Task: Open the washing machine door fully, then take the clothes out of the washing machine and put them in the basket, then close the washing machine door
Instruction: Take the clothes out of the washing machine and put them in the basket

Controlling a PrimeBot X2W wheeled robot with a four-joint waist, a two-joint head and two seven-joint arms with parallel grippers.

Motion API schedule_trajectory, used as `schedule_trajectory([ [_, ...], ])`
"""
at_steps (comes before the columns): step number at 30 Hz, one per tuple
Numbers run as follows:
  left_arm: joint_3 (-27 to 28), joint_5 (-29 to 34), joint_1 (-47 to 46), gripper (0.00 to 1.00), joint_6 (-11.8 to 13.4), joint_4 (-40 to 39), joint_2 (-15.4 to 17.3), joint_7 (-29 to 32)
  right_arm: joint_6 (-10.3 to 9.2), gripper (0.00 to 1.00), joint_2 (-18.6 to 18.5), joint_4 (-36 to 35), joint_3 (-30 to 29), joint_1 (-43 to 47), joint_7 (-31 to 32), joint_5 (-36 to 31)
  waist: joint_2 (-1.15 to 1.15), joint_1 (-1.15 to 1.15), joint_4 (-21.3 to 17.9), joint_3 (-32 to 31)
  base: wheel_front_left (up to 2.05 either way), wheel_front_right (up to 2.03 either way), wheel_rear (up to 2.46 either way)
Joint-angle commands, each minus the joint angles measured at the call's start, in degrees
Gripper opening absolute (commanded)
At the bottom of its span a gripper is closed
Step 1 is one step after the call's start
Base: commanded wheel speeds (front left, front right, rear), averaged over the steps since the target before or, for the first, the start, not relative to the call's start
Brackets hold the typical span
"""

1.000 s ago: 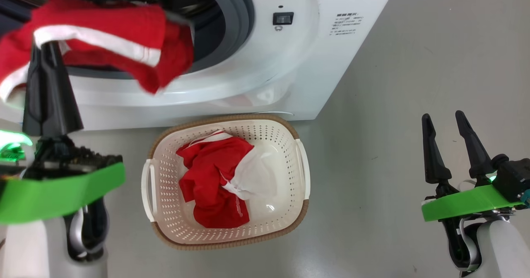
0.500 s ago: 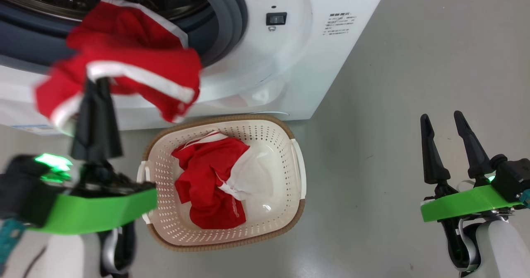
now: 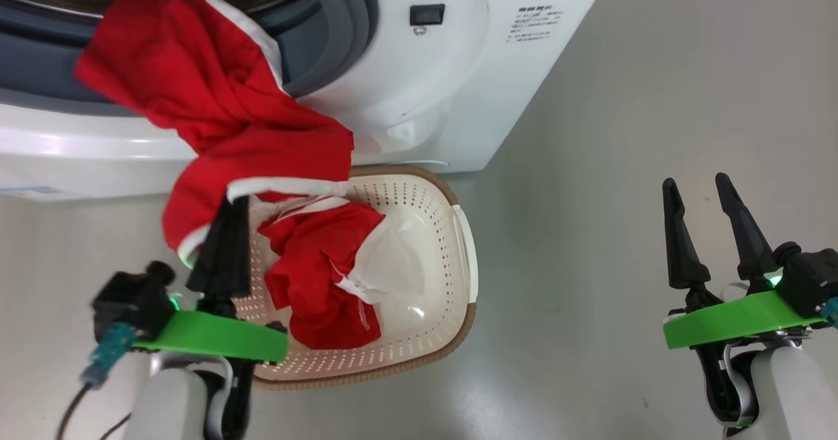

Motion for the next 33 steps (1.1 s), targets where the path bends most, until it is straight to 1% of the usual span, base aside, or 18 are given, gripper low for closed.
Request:
schedule_trajectory([
  [1, 1.19, 0.67, -0.22, 0.00, -0.44, -0.26, 1.40, -0.28, 0.36, 1.00, -0.01, -1.38, 1.66, 0.01, -0.36, 0.28, 0.00, 0.00, -0.31, 0.87, 0.00, 0.00, 0.00],
  [16, -1.45, 3.01, -9.53, 0.00, -1.53, 19.07, 1.40, -0.28, 0.36, 1.00, -0.01, -1.93, 2.44, -3.01, -0.36, 1.08, 0.00, 0.00, -1.66, 7.38, 0.00, 0.00, 0.00],
  [17, -1.43, 3.34, -10.97, 0.02, -1.60, 21.20, 1.40, -0.28, 0.36, 1.00, -0.01, -2.00, 2.47, -3.48, -0.36, 1.10, 0.00, 0.00, -1.86, 8.24, 0.00, 0.00, 0.00],
  [18, -1.34, 3.46, -11.61, 0.06, -1.63, 22.08, 1.40, -0.28, 0.36, 1.00, -0.01, -2.04, 2.50, -3.70, -0.36, 1.11, 0.00, 0.00, -1.97, 8.60, 0.00, 0.00, 0.00],
  [19, -1.27, 3.52, -12.20, 0.07, -1.66, 22.91, 1.40, -0.28, 0.36, 1.00, -0.01, -2.08, 2.53, -3.89, -0.36, 1.12, 0.00, 0.00, -2.08, 8.93, 0.00, 0.00, 0.00],
  [23, -1.34, 3.83, -14.17, 0.22, -1.76, 25.65, 1.40, -0.28, 0.36, 1.00, -0.01, -2.38, 2.44, -4.44, -0.36, 1.18, 0.00, 0.00, -2.32, 10.16, 0.00, 0.00, 0.00],
  [26, -1.63, 3.61, -15.42, 0.36, -1.80, 26.79, 1.40, -0.28, 0.36, 1.00, -0.01, -2.48, 2.34, -4.70, -0.36, 1.14, 0.00, 0.00, -2.30, 10.80, 0.00, 0.00, 0.00],
  [29, -2.08, 2.74, -16.32, 0.48, -1.81, 27.14, 1.40, -0.28, 0.36, 1.00, -0.01, -2.51, 2.22, -4.89, -0.36, 1.04, 0.00, 0.00, -2.15, 11.21, 0.00, 0.00, 0.00],
  [31, -2.22, 2.40, -16.70, 0.65, -1.82, 27.17, 1.40, -0.28, 0.36, 1.00, -0.01, -2.54, 2.12, -4.97, -0.36, 0.98, 0.00, 0.00, -2.02, 11.34, 0.00, 0.00, 0.00],
  [33, -2.43, 2.11, -16.88, 0.78, -1.82, 27.12, 1.40, -0.28, 0.36, 1.00, -0.01, -2.50, 2.07, -5.05, -0.36, 0.90, 0.00, 0.00, -1.89, 11.35, 0.00, 0.00, 0.00],
])
